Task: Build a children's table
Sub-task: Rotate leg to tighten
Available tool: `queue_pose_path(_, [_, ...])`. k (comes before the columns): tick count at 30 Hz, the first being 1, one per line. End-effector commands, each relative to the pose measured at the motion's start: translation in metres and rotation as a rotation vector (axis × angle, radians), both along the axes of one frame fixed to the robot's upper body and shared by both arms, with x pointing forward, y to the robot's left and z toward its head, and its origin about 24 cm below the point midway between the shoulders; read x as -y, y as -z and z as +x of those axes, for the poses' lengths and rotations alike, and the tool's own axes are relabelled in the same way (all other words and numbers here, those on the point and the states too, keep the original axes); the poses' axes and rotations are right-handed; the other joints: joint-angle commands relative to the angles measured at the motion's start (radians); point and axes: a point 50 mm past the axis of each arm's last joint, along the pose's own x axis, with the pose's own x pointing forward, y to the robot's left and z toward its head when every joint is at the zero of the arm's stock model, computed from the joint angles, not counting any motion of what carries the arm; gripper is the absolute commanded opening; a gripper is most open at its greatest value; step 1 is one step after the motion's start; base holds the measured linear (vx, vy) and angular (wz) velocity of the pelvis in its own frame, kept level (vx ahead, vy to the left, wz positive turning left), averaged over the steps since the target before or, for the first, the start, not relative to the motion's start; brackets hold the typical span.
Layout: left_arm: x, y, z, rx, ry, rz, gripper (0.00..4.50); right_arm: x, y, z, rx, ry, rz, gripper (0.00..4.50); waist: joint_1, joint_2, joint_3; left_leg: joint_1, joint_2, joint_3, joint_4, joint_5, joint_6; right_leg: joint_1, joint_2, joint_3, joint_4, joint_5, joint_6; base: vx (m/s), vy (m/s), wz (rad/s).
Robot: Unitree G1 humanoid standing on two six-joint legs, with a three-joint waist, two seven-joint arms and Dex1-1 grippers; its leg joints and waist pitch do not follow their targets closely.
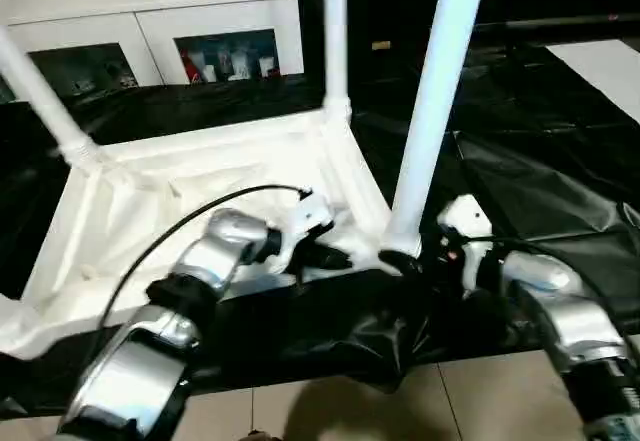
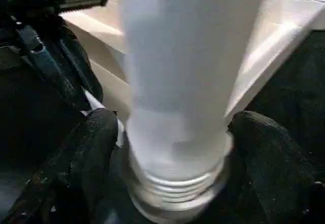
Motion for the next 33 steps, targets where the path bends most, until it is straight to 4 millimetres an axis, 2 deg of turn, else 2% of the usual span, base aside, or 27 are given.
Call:
queue_pose_path(1, [0.004,-0.007,-0.002,0.009,0.061,-0.011,0.0,-0.008,-0.001,-0.002,-0.009,-0.048,0.005,3.87,-0.003,-0.038,-0.065,0.014,0.016,-0.003,-0.063,-0.196,0.106,0.05,-0.024,0.026,-0.074,-0.154,-0.251,0.0,0.0,0.0])
queue_pose_path(2, [0.004,-0.007,-0.002,0.009,0.061,-0.011,0.0,-0.008,-0.001,-0.002,-0.009,-0.048,0.005,3.87,0.002,-0.029,-0.067,0.016,0.017,-0.006,-0.063,-0.191,0.103,0.05,-0.027,0.026,-0.069,-0.157,-0.252,0.0,0.0,0.0])
queue_pose_path(3, [0.003,-0.007,-0.003,0.008,0.058,-0.013,0.0,-0.009,-0.001,-0.001,-0.014,-0.056,0.002,3.87,0.0,-0.028,-0.065,0.016,0.017,-0.005,-0.063,-0.192,0.099,0.048,-0.027,0.027,-0.071,-0.164,-0.249,0.0,0.0,0.0])
queue_pose_path(4, [0.003,-0.007,-0.003,0.008,0.056,-0.014,0.0,-0.01,-0.001,-0.001,-0.015,-0.057,0.001,3.87,0.0,-0.044,-0.065,0.012,0.017,-0.005,-0.063,-0.18,0.101,0.051,-0.028,0.027,-0.067,-0.162,-0.247,0.0,0.0,0.0])
queue_pose_path(5, [0.002,-0.007,-0.004,0.008,0.054,-0.016,0.0,-0.01,-0.002,-0.001,-0.021,-0.069,-0.004,3.87,0.001,-0.039,-0.065,0.014,0.017,-0.005,-0.064,-0.178,0.102,0.049,-0.028,0.027,-0.07,-0.17,-0.243,0.0,0.0,0.0])
queue_pose_path(6, [0.002,-0.007,-0.005,0.008,0.051,-0.02,0.0,-0.011,-0.002,-0.001,-0.026,-0.084,-0.012,3.87,0.0,-0.047,-0.066,0.013,0.018,-0.005,-0.063,-0.168,0.102,0.05,-0.029,0.028,-0.067,-0.167,-0.24,0.0,0.0,0.0])
queue_pose_path(7, [0.002,-0.007,-0.006,0.008,0.048,-0.026,0.0,-0.011,-0.002,-0.002,-0.033,-0.103,-0.021,3.87,0.0,-0.048,-0.064,0.014,0.019,-0.004,-0.064,-0.169,0.101,0.048,-0.027,0.029,-0.068,-0.167,-0.24,0.0,0.0,0.0])
queue_pose_path(8, [0.002,-0.008,-0.006,0.009,0.047,-0.028,0.0,-0.011,-0.002,-0.002,-0.034,-0.111,-0.026,3.87,-0.003,-0.058,-0.064,0.016,0.019,-0.002,-0.063,-0.171,0.1,0.046,-0.026,0.03,-0.07,-0.165,-0.239,0.0,0.0,0.0])
queue_pose_path(11, [0.002,-0.008,-0.007,0.009,0.045,-0.03,0.0,-0.011,-0.003,-0.001,-0.037,-0.122,-0.036,3.87,-0.001,-0.058,-0.062,0.016,0.019,-0.002,-0.064,-0.165,0.097,0.046,-0.027,0.031,-0.067,-0.159,-0.24,0.0,0.0,0.0])
queue_pose_path(12, [0.001,-0.008,-0.007,0.009,0.045,-0.03,0.0,-0.011,-0.003,-0.001,-0.037,-0.121,-0.035,3.87,-0.002,-0.064,-0.061,0.016,0.018,-0.001,-0.063,-0.163,0.098,0.046,-0.027,0.032,-0.068,-0.156,-0.239,0.0,0.0,0.0])
queue_pose_path(13, [0.001,-0.008,-0.007,0.009,0.045,-0.03,0.0,-0.01,-0.003,0.0,-0.037,-0.12,-0.035,3.87,-0.001,-0.064,-0.061,0.015,0.018,-0.002,-0.063,-0.162,0.099,0.046,-0.027,0.032,-0.067,-0.155,-0.239,0.0,0.0,0.0])
queue_pose_path(14, [0.001,-0.008,-0.008,0.009,0.045,-0.03,0.0,-0.01,-0.003,0.001,-0.034,-0.116,-0.03,3.87,-0.001,-0.071,-0.061,0.015,0.017,-0.001,-0.062,-0.153,0.102,0.047,-0.028,0.032,-0.066,-0.156,-0.236,0.0,0.0,0.0])
queue_pose_path(16, [0.001,-0.008,-0.008,0.008,0.044,-0.03,0.0,-0.009,-0.004,0.001,-0.03,-0.113,-0.026,3.87,-0.001,-0.068,-0.061,0.015,0.018,-0.001,-0.061,-0.146,0.104,0.047,-0.028,0.033,-0.066,-0.156,-0.235,0.0,0.0,0.0])
queue_pose_path(18, [0.0,-0.007,-0.009,0.007,0.045,-0.028,0.0,-0.01,-0.004,0.001,-0.033,-0.113,-0.017,3.87,-0.001,-0.071,-0.061,0.014,0.017,-0.001,-0.06,-0.14,0.106,0.047,-0.027,0.032,-0.065,-0.149,-0.235,0.0,0.0,0.0])
queue_pose_path(26, [0.0,-0.008,-0.012,-0.003,0.054,-0.023,0.0,-0.009,-0.001,0.0,-0.052,-0.11,-0.007,3.07,-0.001,-0.068,-0.061,0.016,0.017,-0.001,-0.059,-0.137,0.107,0.047,-0.026,0.032,-0.064,-0.146,-0.24,0.0,0.0,0.0])
queue_pose_path(33, [0.0,-0.008,-0.013,-0.006,0.06,-0.018,0.0,-0.01,0.003,-0.001,-0.051,-0.1,-0.011,2.69,-0.001,-0.065,-0.065,0.016,0.016,-0.001,-0.057,-0.124,0.108,0.05,-0.025,0.032,-0.059,-0.108,-0.251,0.0,0.0,0.0])
